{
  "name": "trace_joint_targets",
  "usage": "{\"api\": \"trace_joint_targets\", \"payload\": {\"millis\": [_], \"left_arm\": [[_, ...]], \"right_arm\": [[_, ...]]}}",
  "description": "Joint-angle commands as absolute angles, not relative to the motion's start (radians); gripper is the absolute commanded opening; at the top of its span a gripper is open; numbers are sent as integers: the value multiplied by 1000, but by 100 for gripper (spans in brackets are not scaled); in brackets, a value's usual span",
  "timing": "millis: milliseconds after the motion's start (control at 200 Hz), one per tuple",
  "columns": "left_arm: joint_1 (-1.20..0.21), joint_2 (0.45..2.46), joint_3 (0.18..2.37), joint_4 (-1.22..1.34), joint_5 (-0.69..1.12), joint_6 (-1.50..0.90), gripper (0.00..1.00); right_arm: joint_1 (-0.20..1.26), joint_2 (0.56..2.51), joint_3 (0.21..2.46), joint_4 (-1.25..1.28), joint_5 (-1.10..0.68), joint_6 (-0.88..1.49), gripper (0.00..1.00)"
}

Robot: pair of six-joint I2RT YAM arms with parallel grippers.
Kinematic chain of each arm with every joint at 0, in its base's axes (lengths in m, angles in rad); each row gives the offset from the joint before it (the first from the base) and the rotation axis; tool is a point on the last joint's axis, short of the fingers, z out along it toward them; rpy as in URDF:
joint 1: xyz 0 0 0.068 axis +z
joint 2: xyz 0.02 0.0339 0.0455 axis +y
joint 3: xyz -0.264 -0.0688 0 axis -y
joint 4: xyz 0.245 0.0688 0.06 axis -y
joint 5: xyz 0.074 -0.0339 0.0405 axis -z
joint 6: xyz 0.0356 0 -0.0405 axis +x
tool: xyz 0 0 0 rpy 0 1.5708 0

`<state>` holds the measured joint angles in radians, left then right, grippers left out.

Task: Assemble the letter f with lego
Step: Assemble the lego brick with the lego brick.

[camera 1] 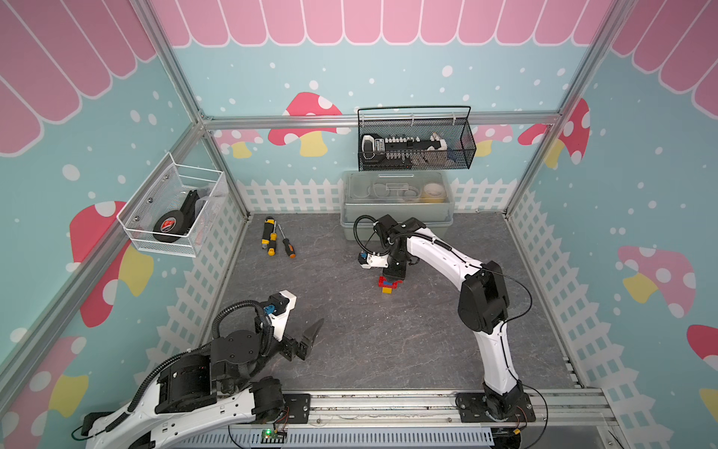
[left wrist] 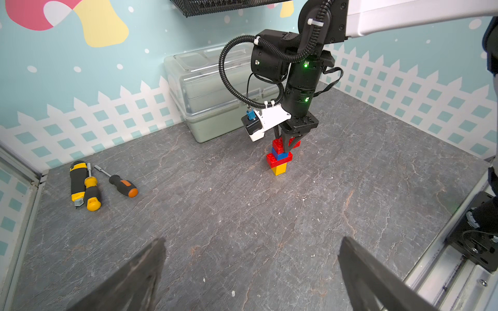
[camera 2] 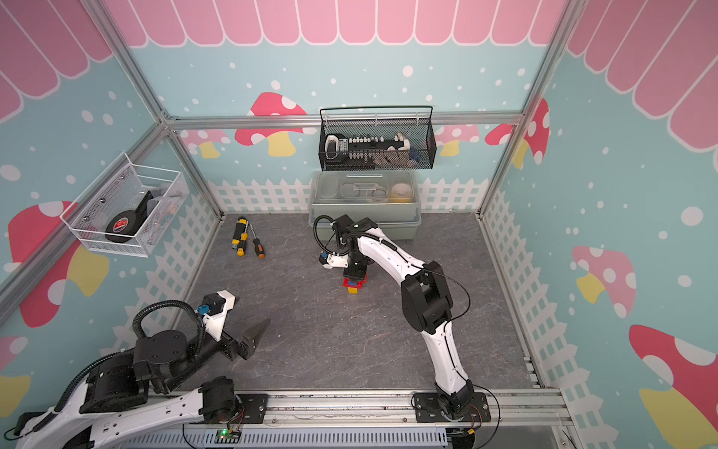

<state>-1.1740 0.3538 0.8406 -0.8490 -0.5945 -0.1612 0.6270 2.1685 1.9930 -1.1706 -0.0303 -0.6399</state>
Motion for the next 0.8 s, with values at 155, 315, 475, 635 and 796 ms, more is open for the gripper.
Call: {"api": "trace_joint_targets", "payload": {"millis": [155,315,475,635,796], "left_arm": [[-1177,347,838,-870,-609,-179,99],[-1177,346,838,-870,-609,-180,99],[-1177,346,838,-870,-607,-180,99],[-1178,344,838,-870,-604,-180,99],[-1178,344,838,-870,-604,-180,99]], "right_arm": [[621,2221,2019,-1252,-15,-669,30],[622,2233,2019,-1251,-19,-661,30],[623,2244,2012,-1249,-17,-641,30],[626,2238,1991,-1235,-13,-627,29],[626,2222,1949,-1206,-9,-615,29]]}}
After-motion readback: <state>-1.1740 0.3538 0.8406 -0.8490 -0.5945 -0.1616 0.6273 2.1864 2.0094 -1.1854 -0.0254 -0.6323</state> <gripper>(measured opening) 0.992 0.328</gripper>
